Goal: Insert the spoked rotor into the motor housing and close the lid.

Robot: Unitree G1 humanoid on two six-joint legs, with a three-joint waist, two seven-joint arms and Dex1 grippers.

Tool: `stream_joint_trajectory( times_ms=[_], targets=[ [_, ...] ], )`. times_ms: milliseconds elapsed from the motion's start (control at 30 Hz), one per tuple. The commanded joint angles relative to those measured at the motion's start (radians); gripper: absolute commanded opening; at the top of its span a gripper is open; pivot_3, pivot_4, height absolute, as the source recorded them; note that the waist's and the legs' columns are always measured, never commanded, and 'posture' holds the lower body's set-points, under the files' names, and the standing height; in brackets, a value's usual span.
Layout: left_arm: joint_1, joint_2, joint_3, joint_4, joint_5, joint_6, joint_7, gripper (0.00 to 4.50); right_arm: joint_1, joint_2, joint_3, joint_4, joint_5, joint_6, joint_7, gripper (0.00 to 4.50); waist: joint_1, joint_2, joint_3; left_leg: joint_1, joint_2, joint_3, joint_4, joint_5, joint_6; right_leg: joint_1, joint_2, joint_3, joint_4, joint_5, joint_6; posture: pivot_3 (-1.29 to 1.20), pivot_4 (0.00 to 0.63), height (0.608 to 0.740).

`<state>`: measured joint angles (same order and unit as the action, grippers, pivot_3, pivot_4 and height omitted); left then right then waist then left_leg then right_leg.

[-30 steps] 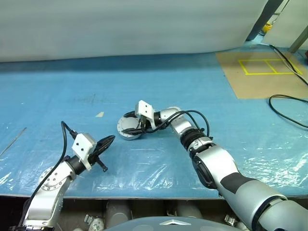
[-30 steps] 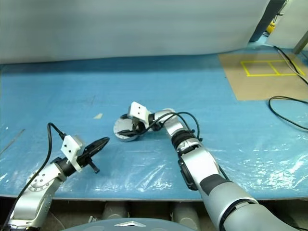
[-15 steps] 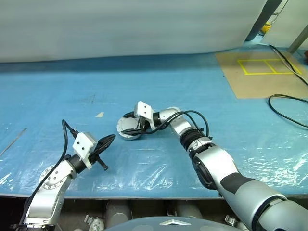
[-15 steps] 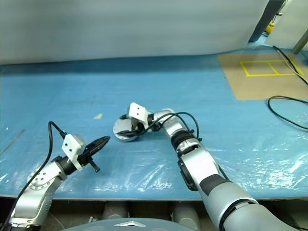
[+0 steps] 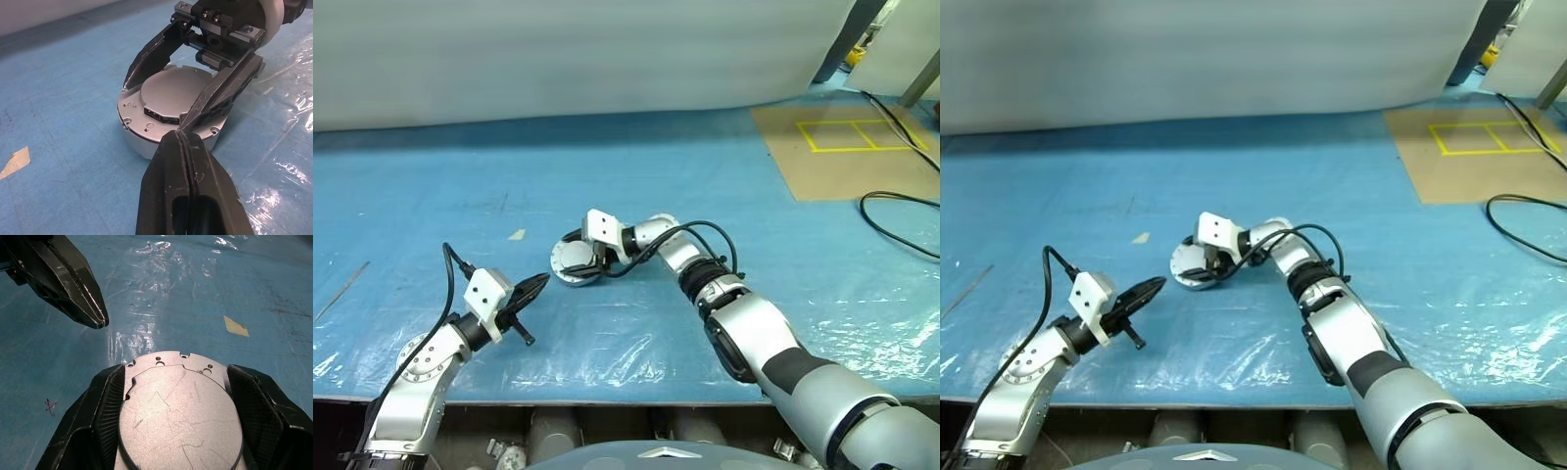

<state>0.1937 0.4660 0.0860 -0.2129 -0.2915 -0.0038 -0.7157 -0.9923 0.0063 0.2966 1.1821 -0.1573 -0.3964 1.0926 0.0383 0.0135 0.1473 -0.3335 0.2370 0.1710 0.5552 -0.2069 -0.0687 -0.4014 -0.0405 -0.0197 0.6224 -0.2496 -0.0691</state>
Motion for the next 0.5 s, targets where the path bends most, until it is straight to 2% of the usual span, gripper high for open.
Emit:
stream_joint_trajectory(
  times_ms=[33, 267, 500],
  targets=[
    [-0.012, 0.004, 0.005, -0.014, -0.003, -0.017, -0.002, 0.0, 0.053, -0.04, 0.088, 0.078, -0.112, 0.042, 0.019, 2.98, 0.0, 0.001, 0.0, 0.0, 0.0, 0.0, 0.0, 0.0, 0.0, 0.0, 0.0, 0.0, 0.0, 0.0, 0.0, 0.0, 0.15, 0.74],
    [-0.022, 0.003, -0.001, -0.007, 0.002, -0.016, -0.001, 0.0, 0.044, -0.028, 0.042, 0.079, -0.048, 0.108, 0.07, 2.98, 0.002, 0.002, 0.0, 0.0, -0.001, 0.0, -0.003, 0.0, 0.0, 0.0, 0.0, 0.0, -0.002, 0.0, 0.0, 0.0, 0.15, 0.74],
    [-0.023, 0.002, -0.002, -0.004, 0.003, -0.016, 0.001, 0.0, 0.048, -0.01, 0.019, 0.071, -0.042, 0.138, 0.038, 2.98, 0.001, 0.002, -0.001, -0.001, -0.001, 0.002, -0.008, 0.0, 0.0, 0.0, 0.0, 0.0, -0.008, 0.0, 0.0, 0.0, 0.15, 0.74]
  ],
)
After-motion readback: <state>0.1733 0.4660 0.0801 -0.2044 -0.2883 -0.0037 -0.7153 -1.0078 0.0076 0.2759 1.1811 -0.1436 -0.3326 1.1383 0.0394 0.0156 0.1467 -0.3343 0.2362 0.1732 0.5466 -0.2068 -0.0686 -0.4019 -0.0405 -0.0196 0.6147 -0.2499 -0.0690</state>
